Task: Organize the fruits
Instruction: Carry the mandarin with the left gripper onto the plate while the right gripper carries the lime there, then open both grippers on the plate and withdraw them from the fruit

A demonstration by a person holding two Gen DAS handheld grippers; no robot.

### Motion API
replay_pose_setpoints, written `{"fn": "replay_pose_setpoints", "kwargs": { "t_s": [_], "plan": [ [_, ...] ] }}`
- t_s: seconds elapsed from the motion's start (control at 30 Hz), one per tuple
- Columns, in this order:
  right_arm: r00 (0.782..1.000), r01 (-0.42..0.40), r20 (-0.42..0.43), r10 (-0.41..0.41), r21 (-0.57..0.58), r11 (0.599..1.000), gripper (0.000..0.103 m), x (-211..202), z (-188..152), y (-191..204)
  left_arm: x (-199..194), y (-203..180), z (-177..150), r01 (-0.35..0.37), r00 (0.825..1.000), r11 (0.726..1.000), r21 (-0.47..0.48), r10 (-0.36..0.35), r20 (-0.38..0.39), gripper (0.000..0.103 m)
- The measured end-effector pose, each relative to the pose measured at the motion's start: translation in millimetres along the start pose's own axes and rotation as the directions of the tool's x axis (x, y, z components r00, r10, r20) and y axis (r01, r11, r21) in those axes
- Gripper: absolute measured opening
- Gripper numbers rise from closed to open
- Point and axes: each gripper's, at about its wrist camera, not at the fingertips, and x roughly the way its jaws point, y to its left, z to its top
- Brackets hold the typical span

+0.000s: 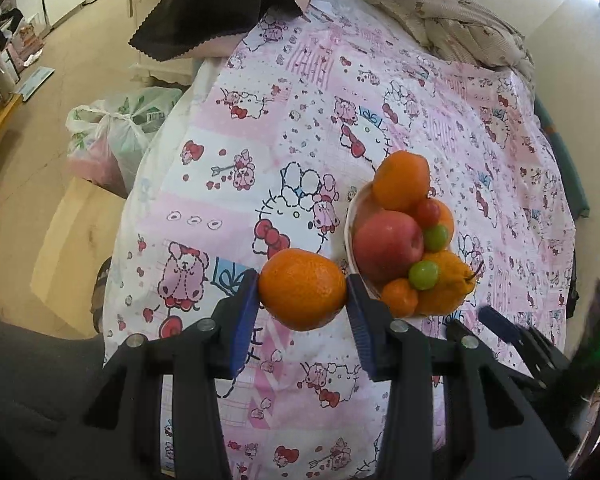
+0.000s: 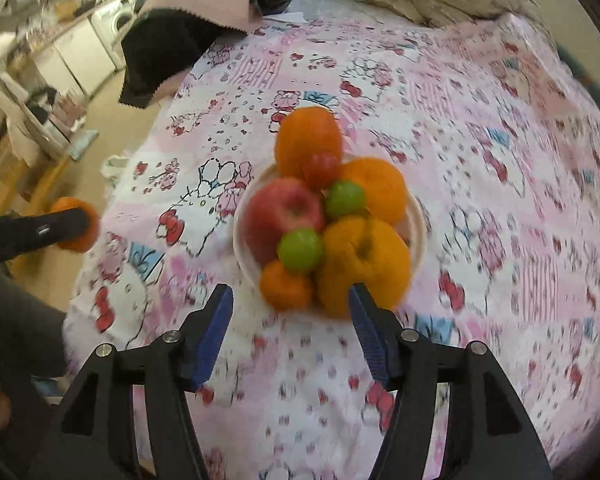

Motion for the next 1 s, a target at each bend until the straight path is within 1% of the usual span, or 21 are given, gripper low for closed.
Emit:
{"fn": "replay_pose_setpoints", "kwargs": {
  "t_s": [0.1,0.17,0.23,0.3,0.37,0.4,0.47,0.57,0.63,0.7,0.77,0.83,0.9,0.93,0.97,1.0],
  "plan": [
    [0.998,-0.049,0.046,0.043,0.114,0.992,0.064,-16,-10,-25,5,-10,-5,-0.016,1.000,0.998,0.053,0.016,0.006,0.039],
    [0.994,-0.077,0.085,0.063,0.175,0.982,0.068,-22,-17,-38,9,-19,-8,-0.013,1.000,0.995,0.096,0.011,0.013,0.039],
    [0.992,-0.078,0.109,0.055,0.222,0.972,0.070,-25,-24,-52,13,-28,-11,-0.001,1.000,0.991,0.137,0.000,0.012,0.039],
    [0.992,-0.075,0.119,0.042,0.287,0.955,0.070,-26,-28,-66,18,-37,-13,0.026,1.000,0.985,0.173,-0.027,0.006,0.039],
    [0.990,-0.087,0.133,0.045,0.332,0.939,0.071,-28,-28,-75,20,-45,-13,0.028,1.000,0.978,0.206,-0.030,0.008,0.039],
    [0.986,-0.111,0.152,0.061,0.349,0.930,0.071,-30,-27,-78,20,-50,-12,0.022,1.000,0.975,0.223,-0.026,0.014,0.039],
    [0.980,-0.149,0.178,0.091,0.347,0.926,0.071,-33,-25,-79,22,-59,-11,0.027,0.999,0.967,0.251,-0.032,0.015,0.039],
    [0.973,-0.174,0.203,0.108,0.348,0.921,0.071,-37,-20,-80,26,-77,-5,0.064,0.998,0.955,0.290,-0.068,0.002,0.039],
    [0.971,-0.190,0.211,0.117,0.369,0.910,0.071,-37,-20,-84,30,-95,0,0.087,0.996,0.939,0.333,-0.092,0.000,0.039],
    [0.964,-0.233,0.213,0.157,0.402,0.885,0.072,-37,-21,-92,38,-111,6,0.117,0.993,0.921,0.371,-0.117,-0.021,0.039],
    [0.946,-0.308,0.235,0.222,0.446,0.840,0.072,-36,-22,-104,53,-128,14,0.132,0.991,0.905,0.403,-0.121,-0.054,0.039],
    [0.937,-0.341,0.247,0.248,0.479,0.809,0.072,-37,-24,-112,68,-140,21,0.108,0.994,0.903,0.417,-0.093,-0.057,0.039],
    [0.933,-0.353,0.255,0.254,0.503,0.789,0.072,-37,-27,-118,82,-148,23,0.102,0.994,0.893,0.438,-0.079,-0.069,0.039],
    [0.932,-0.356,0.258,0.256,0.510,0.783,0.072,-37,-27,-119,88,-151,23,0.087,0.996,0.889,0.449,-0.063,-0.068,0.039],
    [0.930,-0.362,0.259,0.261,0.517,0.776,0.072,-37,-28,-121,95,-152,23,0.072,0.996,0.889,0.453,-0.045,-0.070,0.039],
    [0.925,-0.376,0.260,0.276,0.526,0.763,0.072,-35,-29,-122,99,-153,24,0.073,0.996,0.889,0.451,-0.042,-0.078,0.039]
  ]
}}
